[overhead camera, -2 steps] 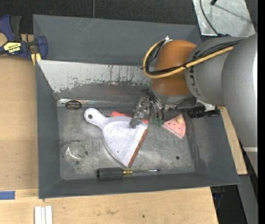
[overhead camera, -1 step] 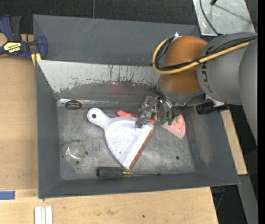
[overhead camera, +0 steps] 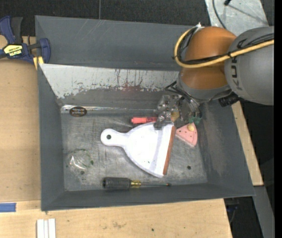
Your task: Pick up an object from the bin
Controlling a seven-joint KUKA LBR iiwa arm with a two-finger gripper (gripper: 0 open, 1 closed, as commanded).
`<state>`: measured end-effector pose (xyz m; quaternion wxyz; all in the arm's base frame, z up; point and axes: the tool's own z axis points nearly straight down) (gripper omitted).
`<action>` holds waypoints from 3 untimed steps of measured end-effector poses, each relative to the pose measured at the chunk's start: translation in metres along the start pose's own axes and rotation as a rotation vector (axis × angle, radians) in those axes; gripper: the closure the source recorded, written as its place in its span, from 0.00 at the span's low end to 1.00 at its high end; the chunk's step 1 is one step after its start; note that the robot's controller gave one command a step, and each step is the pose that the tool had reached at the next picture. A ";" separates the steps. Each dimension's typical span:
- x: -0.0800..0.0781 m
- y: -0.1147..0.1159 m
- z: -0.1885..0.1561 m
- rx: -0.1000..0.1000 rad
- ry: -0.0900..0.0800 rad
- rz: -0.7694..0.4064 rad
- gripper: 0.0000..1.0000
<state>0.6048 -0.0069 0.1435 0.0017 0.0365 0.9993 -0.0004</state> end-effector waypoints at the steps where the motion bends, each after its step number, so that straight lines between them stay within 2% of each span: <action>1: 0.032 -0.023 0.002 0.000 -0.006 -0.167 1.00; 2: 0.040 -0.034 -0.010 -0.001 0.001 -0.284 1.00; 3: 0.031 -0.027 -0.018 -0.001 -0.003 -0.166 1.00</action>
Offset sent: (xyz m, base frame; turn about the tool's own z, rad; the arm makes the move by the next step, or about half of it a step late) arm 0.0003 -0.0411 0.0367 -0.1277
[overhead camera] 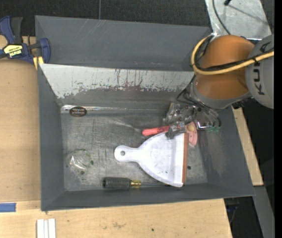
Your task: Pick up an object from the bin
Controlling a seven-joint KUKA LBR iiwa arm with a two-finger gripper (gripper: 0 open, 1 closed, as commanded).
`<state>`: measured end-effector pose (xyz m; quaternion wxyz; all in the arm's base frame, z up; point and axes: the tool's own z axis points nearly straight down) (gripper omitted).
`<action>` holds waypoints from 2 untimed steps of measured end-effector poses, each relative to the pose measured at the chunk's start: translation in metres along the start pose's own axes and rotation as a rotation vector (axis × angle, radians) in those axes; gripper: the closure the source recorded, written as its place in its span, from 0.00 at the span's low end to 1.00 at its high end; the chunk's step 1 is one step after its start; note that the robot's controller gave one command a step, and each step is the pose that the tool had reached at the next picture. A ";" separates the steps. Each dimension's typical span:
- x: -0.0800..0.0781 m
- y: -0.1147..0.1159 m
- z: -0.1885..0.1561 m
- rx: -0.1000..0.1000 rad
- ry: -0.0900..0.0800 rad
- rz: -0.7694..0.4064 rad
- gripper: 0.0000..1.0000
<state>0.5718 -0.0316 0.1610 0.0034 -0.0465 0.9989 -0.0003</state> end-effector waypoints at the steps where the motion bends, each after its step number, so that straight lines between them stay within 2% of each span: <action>1: -0.015 -0.012 0.048 0.001 -0.005 0.039 1.00; 2: 0.000 -0.018 0.039 -0.003 0.012 0.014 1.00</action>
Offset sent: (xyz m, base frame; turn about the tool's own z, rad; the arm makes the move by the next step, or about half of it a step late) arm -0.0408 -0.0451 0.1408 -0.1014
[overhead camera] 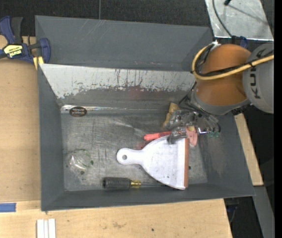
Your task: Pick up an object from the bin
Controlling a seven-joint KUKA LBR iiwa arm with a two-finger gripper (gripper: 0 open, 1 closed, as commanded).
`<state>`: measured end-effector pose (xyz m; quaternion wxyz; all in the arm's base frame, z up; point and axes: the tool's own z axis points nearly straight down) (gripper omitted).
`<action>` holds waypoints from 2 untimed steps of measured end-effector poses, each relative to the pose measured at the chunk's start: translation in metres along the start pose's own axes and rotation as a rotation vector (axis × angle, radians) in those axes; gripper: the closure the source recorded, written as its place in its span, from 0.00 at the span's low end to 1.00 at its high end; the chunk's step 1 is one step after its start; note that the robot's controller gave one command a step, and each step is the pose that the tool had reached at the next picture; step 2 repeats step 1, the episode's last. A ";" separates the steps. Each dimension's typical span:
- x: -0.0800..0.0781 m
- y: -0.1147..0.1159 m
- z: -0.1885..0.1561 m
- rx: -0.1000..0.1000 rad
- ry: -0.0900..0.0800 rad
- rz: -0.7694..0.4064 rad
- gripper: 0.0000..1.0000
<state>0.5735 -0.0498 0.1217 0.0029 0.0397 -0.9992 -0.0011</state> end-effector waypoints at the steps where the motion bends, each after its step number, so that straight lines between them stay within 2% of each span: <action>1: -0.014 0.002 -0.032 0.005 -0.019 -0.011 1.00; 2: -0.014 0.002 -0.032 0.005 -0.019 -0.011 1.00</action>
Offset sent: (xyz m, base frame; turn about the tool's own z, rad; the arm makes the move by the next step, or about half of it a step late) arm -0.0150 0.0134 0.0542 0.0835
